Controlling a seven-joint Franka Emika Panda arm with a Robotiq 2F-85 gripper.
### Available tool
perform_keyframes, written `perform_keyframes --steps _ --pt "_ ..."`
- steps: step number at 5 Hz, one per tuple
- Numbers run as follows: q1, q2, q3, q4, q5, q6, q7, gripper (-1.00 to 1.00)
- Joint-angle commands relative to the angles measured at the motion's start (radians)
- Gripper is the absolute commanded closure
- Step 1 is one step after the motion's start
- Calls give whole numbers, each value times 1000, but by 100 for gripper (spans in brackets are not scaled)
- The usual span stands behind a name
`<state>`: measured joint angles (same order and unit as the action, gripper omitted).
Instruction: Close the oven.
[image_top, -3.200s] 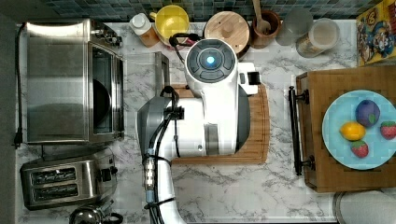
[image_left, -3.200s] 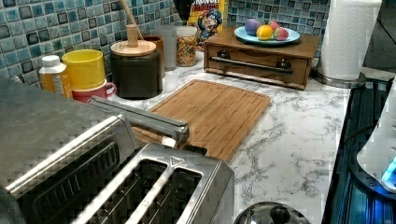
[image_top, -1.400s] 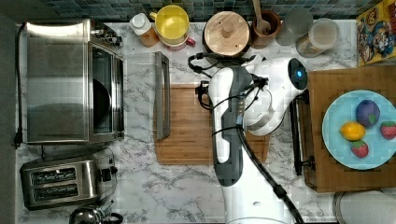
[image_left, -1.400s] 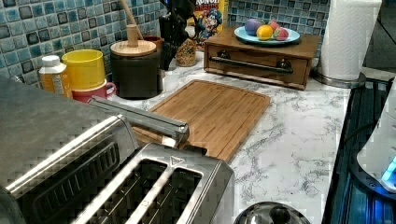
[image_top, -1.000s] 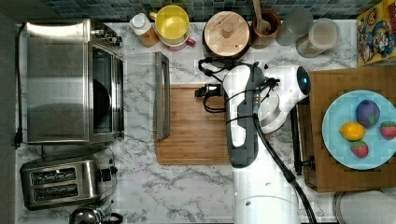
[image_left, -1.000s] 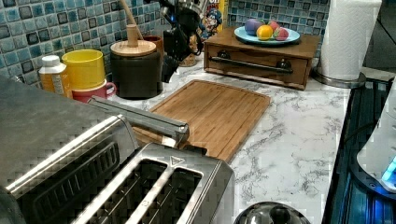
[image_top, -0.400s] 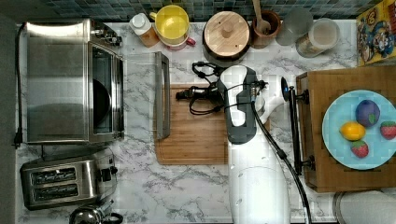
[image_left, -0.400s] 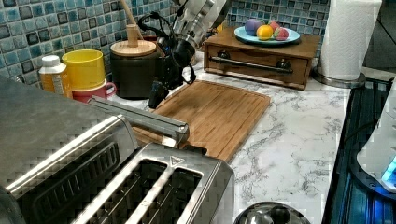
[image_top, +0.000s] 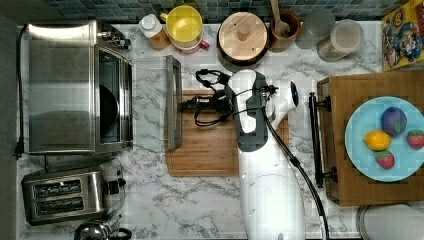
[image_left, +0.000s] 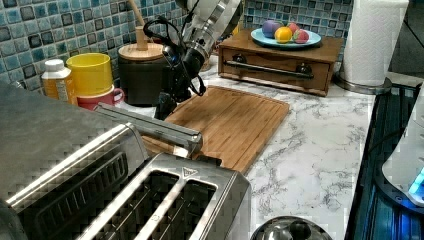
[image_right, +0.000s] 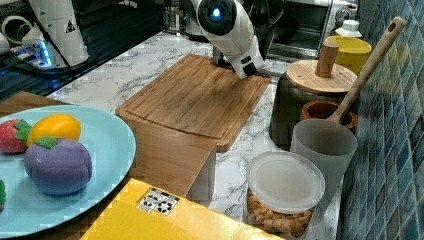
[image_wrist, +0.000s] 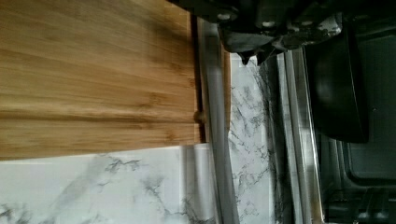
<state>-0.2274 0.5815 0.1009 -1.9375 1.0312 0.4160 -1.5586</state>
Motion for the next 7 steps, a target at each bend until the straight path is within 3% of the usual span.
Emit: perform_keyframes --steps 1,4,5,7 --pt "82 60 20 196 -139 21 -21 100" --pt "31 1 68 157 -54 36 -23 100" --pt "50 47 69 208 -117 -15 32 100" --pt "86 58 92 198 -155 -9 86 100"
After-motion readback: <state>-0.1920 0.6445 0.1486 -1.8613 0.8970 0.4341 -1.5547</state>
